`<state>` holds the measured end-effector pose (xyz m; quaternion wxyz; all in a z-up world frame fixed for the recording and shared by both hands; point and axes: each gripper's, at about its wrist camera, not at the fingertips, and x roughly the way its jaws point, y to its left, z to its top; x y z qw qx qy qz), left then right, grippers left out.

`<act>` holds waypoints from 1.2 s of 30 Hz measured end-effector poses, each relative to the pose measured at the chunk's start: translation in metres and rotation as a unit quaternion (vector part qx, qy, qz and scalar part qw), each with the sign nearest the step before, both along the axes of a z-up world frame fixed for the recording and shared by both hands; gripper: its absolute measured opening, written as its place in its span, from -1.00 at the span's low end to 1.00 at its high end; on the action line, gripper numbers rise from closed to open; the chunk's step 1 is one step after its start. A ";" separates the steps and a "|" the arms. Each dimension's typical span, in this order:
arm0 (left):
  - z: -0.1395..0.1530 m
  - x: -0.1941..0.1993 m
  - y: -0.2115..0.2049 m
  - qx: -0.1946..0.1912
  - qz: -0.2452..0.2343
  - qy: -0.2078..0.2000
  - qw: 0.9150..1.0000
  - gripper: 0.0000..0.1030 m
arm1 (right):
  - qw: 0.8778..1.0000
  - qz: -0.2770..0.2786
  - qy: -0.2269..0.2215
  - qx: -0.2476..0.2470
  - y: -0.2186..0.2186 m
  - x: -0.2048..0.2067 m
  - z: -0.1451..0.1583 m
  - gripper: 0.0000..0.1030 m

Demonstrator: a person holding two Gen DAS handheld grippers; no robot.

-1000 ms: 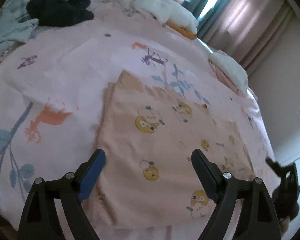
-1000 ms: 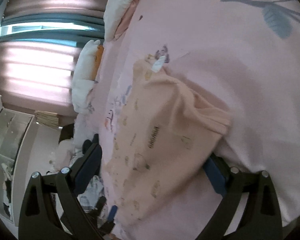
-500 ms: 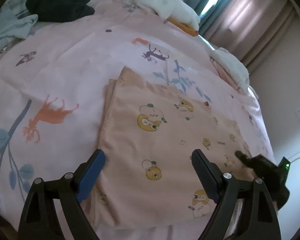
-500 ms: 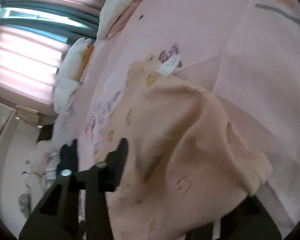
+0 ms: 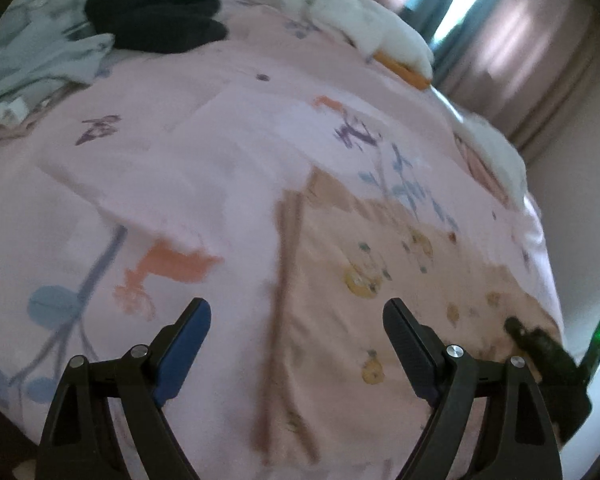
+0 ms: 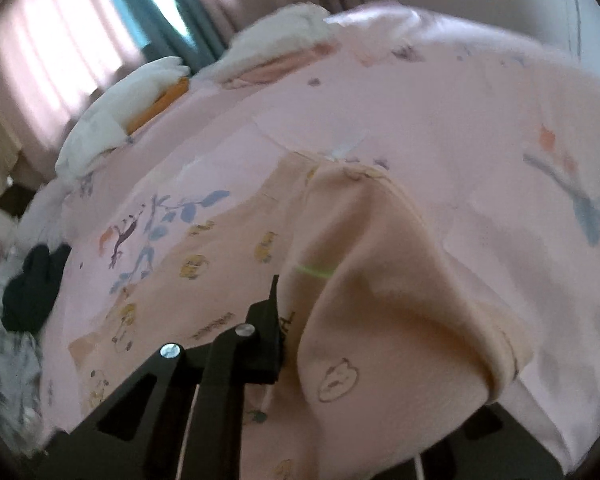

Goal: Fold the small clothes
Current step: 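Lift the held edge with the right gripper and fold it over the garment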

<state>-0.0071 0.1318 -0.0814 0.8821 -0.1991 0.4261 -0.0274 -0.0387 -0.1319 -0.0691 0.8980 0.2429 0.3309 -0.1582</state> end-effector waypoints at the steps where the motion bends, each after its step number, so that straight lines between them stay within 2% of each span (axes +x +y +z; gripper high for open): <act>1: 0.001 0.000 0.006 -0.001 0.005 0.000 1.000 0.69 | 1.000 0.009 -0.003 -0.008 0.004 0.002 0.004 -0.75; 6: -0.001 -0.001 0.017 0.001 0.010 0.016 1.000 0.69 | 0.998 0.060 -0.024 -0.011 0.026 0.003 0.019 -0.76; 12: -0.016 -0.004 0.031 -0.017 0.018 0.051 0.998 0.69 | 0.986 0.149 -0.023 -0.077 0.080 0.011 0.024 -0.76; 16: -0.015 -0.007 0.042 -0.021 0.034 0.049 0.998 0.69 | 0.969 0.219 -0.005 -0.115 0.117 0.015 0.012 -0.75; 19: -0.011 -0.008 0.050 -0.019 0.051 0.042 0.998 0.69 | 0.954 0.279 -0.001 -0.109 0.140 0.011 0.004 -0.75; 21: -0.011 -0.008 0.053 -0.024 0.053 0.043 0.997 0.69 | 0.936 0.309 0.006 -0.167 0.159 0.008 -0.002 -0.75; 23: -0.014 -0.008 0.056 -0.032 0.052 0.049 0.997 0.69 | 0.928 0.312 0.022 -0.201 0.167 0.009 -0.011 -0.75; 29: -0.016 -0.005 0.059 -0.031 0.054 0.056 0.996 0.69 | 0.944 0.304 0.011 -0.131 0.144 0.009 -0.008 -0.75; 34: -0.015 -0.005 0.061 -0.030 0.056 0.053 0.997 0.69 | 0.927 0.347 0.005 -0.139 0.168 -0.009 -0.009 -0.75; 36: -0.017 -0.006 0.062 -0.035 0.061 0.054 0.996 0.69 | 0.922 0.351 0.016 -0.161 0.179 -0.010 -0.016 -0.72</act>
